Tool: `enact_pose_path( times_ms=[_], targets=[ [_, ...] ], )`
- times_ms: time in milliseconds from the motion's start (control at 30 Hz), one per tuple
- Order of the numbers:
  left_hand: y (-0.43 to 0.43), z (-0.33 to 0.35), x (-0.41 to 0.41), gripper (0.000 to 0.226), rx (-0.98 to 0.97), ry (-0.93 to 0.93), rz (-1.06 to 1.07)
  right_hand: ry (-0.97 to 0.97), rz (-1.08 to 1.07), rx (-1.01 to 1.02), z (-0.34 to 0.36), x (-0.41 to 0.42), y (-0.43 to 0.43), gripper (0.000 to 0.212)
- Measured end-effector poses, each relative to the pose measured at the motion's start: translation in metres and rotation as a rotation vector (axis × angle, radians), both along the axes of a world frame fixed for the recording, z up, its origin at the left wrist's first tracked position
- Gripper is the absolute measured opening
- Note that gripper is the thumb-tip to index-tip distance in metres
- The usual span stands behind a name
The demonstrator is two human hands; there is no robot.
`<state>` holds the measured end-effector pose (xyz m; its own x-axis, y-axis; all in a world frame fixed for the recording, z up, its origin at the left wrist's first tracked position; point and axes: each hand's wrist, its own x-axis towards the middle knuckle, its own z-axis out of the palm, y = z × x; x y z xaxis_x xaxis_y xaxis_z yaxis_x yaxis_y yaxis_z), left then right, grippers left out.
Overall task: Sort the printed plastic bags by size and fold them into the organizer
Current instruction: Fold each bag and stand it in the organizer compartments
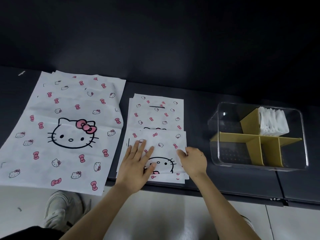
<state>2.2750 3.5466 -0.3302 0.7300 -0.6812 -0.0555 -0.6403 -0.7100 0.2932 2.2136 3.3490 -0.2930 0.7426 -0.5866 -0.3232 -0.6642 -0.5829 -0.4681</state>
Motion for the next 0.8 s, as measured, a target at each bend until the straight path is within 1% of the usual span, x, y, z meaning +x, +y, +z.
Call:
enact_pose_path(
  times_ms=[333, 633, 700, 733, 767, 800],
  targets=[
    [0.001, 0.000, 0.005, 0.059, -0.015, -0.035, -0.019, 0.062, 0.016, -0.064, 0.002, 0.002, -0.001, 0.045],
    [0.000, -0.009, 0.009, 0.060, 0.057, -0.096, -0.029, 0.052, -0.023, -0.044, 0.000, 0.005, -0.002, 0.045],
    [0.000, -0.011, 0.008, 0.062, 0.080, -0.118, -0.026, 0.048, -0.023, -0.029, 0.003, 0.003, -0.002, 0.043],
    [0.000, -0.011, 0.008, 0.064, 0.084, -0.124, -0.025, 0.015, -0.029, -0.054, 0.007, 0.002, 0.002, 0.038],
    [0.000, -0.011, 0.008, 0.067, 0.080, -0.126, -0.024, -0.044, -0.041, -0.127, 0.010, -0.001, 0.006, 0.032],
    [-0.001, -0.011, 0.008, 0.069, 0.073, -0.128, -0.024, -0.136, -0.054, -0.258, 0.009, -0.005, 0.012, 0.035]
  ],
)
